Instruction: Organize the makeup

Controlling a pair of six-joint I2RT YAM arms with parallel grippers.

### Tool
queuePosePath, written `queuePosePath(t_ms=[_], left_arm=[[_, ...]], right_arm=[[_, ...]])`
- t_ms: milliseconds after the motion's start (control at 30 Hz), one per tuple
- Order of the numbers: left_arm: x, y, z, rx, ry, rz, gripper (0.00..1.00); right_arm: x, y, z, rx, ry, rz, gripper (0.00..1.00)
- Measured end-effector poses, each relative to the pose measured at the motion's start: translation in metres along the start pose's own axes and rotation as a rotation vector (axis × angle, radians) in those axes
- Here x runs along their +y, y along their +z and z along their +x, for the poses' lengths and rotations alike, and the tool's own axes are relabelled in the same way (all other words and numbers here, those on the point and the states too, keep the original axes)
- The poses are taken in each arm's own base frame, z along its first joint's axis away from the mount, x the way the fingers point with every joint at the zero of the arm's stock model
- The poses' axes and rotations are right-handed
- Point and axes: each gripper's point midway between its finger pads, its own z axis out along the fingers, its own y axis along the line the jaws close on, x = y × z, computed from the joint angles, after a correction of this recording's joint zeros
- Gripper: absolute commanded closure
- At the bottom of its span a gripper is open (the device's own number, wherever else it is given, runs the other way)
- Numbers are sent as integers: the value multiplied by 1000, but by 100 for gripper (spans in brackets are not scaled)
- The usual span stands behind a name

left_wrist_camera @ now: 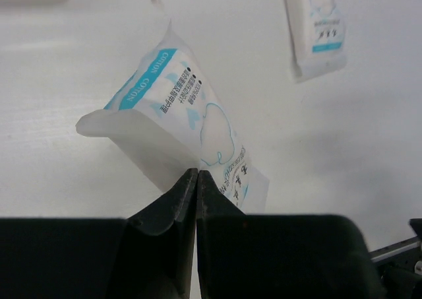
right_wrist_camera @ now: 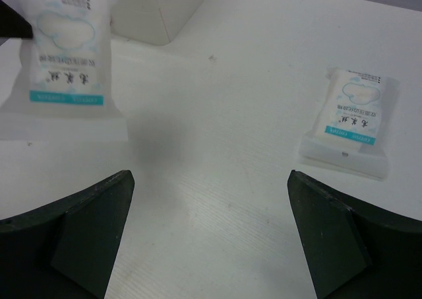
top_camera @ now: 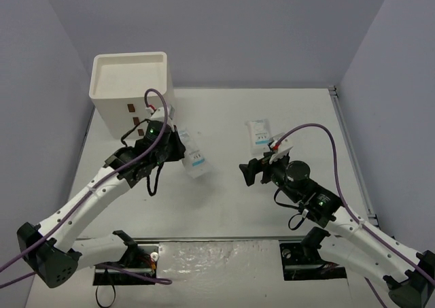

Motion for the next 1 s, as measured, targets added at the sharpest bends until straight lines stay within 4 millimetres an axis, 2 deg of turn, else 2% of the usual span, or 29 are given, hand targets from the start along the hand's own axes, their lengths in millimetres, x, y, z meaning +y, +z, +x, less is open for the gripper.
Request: queuePosePath(t_ms=[367,400,500,567,633,800,1000], left_arm=[[26,-75,-162,-315,116,-61,100],[29,-79,-171,-319,134,-68,100],[31,-84,-214,-380,178,-70,100],[38,-78,-238,-409,203,-77,100],[49,-67,-253,-407,220,-87,100],[84,-23,-294,-379,281,-124,100],[131,34,-319,-306,333,-149,100]], right_arm=[[0,1,1,3,-1,0,0],[0,1,1,4,0,0,0],[0,1,1,4,0,0,0],[0,1,1,5,0,0,0],[0,1,1,6,2,0,0],[1,3,6,21,7,-2,0],[3,4,10,38,12,-13,0]])
